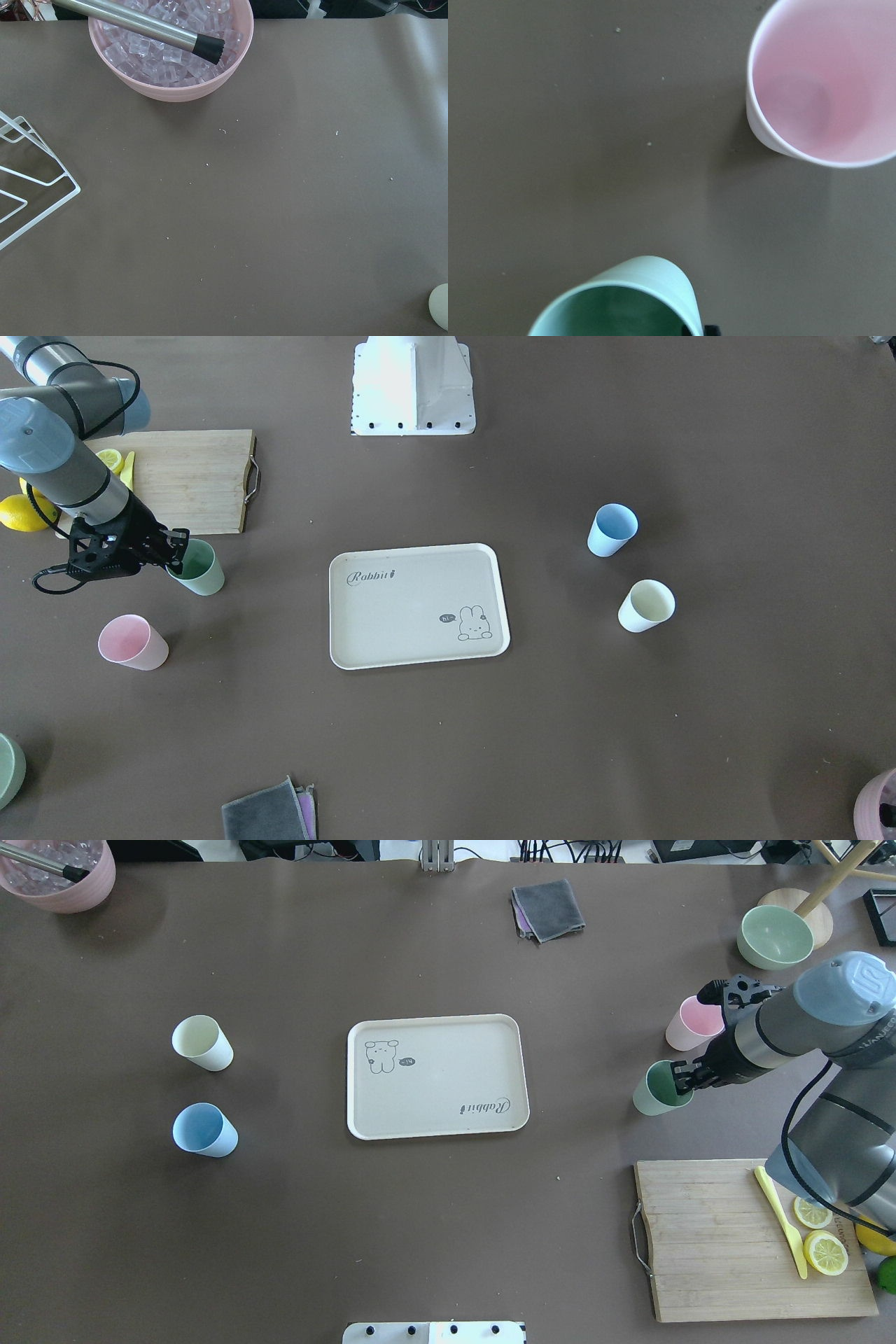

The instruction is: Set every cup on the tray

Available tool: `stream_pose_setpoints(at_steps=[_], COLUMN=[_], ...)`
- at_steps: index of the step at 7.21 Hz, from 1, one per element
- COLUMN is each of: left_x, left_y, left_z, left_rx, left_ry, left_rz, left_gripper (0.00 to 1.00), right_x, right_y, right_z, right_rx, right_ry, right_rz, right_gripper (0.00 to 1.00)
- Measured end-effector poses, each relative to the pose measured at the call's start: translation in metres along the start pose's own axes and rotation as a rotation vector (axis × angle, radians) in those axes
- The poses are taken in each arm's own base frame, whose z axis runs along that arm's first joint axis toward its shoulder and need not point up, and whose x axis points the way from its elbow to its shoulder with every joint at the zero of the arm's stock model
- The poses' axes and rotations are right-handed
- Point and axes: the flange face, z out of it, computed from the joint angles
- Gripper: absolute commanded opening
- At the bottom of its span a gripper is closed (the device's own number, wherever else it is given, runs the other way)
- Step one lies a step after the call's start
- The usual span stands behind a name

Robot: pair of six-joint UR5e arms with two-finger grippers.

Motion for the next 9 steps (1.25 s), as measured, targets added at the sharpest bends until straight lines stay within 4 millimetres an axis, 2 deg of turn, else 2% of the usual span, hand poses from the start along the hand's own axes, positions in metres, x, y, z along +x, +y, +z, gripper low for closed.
stream_pose_setpoints(at_steps=[2, 4, 5, 7, 9], left_x=[0.019, 0.072, 0.107, 0.166, 0.212], left_y=[-0.01, -0.008, 0.006, 0.045, 0.077], left_z=[-0.004, 0.012, 0.026, 0.055, 0.087], left_rx=[0.005, -0.027, -0.057, -0.086, -0.096], left_ry=[0.032, 0.072, 0.088, 0.115, 0.141], left_rz=[-0.032, -0.068, -0.076, -0.102, -0.131], left_gripper=[0.98, 0.98, 0.98, 0.97, 0.97], right_x=[-0.04, -0.097, -0.131, -0.186, -0.217], right_y=[-0.022, -0.041, -0.051, -0.06, -0.075], right_z=[-0.043, -0.078, -0.092, -0.094, -0.077], right_rx=[-0.002, 0.012, 0.013, 0.031, 0.047], right_ry=[-0.118, -0.187, -0.186, -0.147, -0.11], right_rz=[0.033, 0.091, 0.116, 0.131, 0.137], right_gripper=[0.0, 0.0, 0.0, 0.0, 0.0])
